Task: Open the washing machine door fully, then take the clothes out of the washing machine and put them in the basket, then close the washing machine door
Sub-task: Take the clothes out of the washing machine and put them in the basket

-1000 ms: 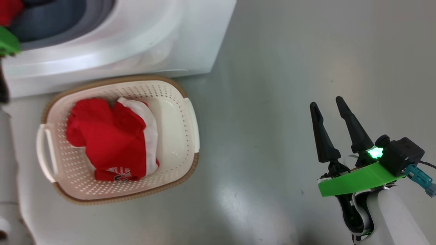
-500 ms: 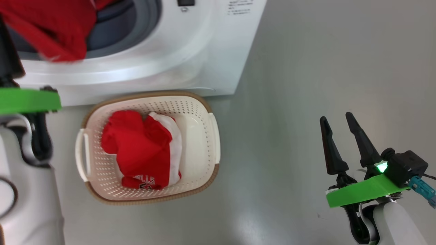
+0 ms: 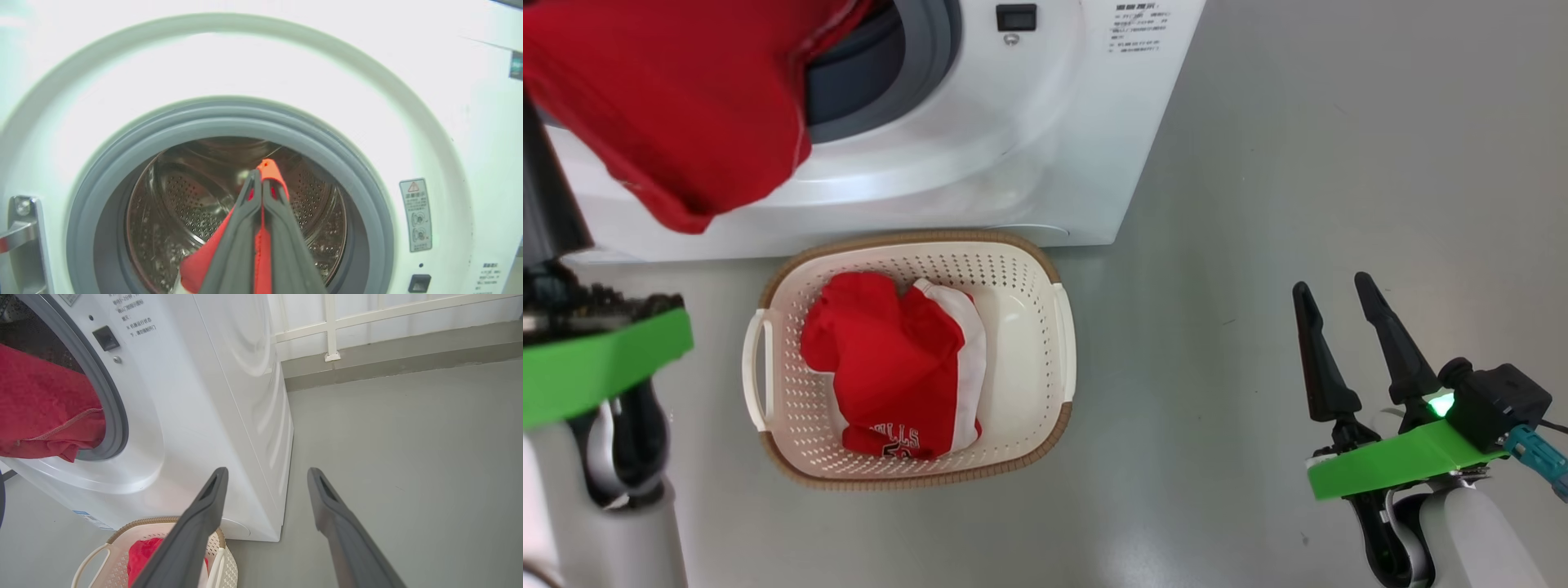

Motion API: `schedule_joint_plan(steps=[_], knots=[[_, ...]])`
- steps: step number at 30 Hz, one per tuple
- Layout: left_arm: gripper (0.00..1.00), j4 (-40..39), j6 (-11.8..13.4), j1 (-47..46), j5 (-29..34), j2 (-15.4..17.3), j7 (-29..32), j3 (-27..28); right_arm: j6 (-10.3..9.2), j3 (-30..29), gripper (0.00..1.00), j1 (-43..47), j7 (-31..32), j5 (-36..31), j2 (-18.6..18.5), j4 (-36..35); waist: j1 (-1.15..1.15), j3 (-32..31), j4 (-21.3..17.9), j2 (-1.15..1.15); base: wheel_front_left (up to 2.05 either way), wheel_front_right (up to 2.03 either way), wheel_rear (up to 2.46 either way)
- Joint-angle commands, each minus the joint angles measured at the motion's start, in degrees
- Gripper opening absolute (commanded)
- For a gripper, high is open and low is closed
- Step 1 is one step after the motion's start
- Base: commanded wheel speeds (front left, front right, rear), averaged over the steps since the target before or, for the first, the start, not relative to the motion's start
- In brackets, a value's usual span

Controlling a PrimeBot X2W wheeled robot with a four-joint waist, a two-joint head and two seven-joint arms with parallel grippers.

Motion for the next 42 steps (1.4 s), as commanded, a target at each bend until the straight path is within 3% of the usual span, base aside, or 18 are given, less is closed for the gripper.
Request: schedule_joint_plan(steps=[1,7,11,18,27,42], knots=[[0.0,-5.0,-0.3,1.9,-0.2,1.3,-0.3,1.0,0.36,1.1,1.0,1.5,-0.4,-0.5,-0.1,-1.3,0.0,0.1,0.0,0.0,0.0,0.0,0.0],[0.0,-14.7,-0.3,4.4,-0.3,0.8,-0.3,1.3,0.36,1.0,1.0,1.6,-0.4,-0.4,-0.1,-1.4,0.0,0.6,0.0,0.0,0.0,0.0,0.0],[0.0,-14.5,-0.3,6.9,-2.5,0.8,-0.3,0.6,0.36,1.2,1.0,1.5,-0.4,-0.3,-0.1,-1.4,0.0,0.9,-0.1,0.0,0.0,0.0,0.0],[0.0,-5.4,-0.3,9.1,-3.6,0.8,-0.3,-1.1,0.36,1.9,1.0,0.8,-0.4,-0.1,-0.1,-1.4,0.0,2.0,-0.4,0.0,0.0,0.0,0.0],[0.0,13.4,-0.3,8.9,-1.2,0.8,-0.3,-3.7,0.36,2.3,1.0,-0.4,-0.4,0.2,-0.1,-1.8,0.0,5.1,-1.4,0.0,0.0,0.0,0.0],[0.0,38.2,-0.3,-2.4,2.3,2.3,-0.3,-5.2,0.36,2.4,1.0,-3.2,-0.4,0.6,-0.1,-3.0,0.0,11.7,-3.1,0.0,0.0,0.0,0.0]])
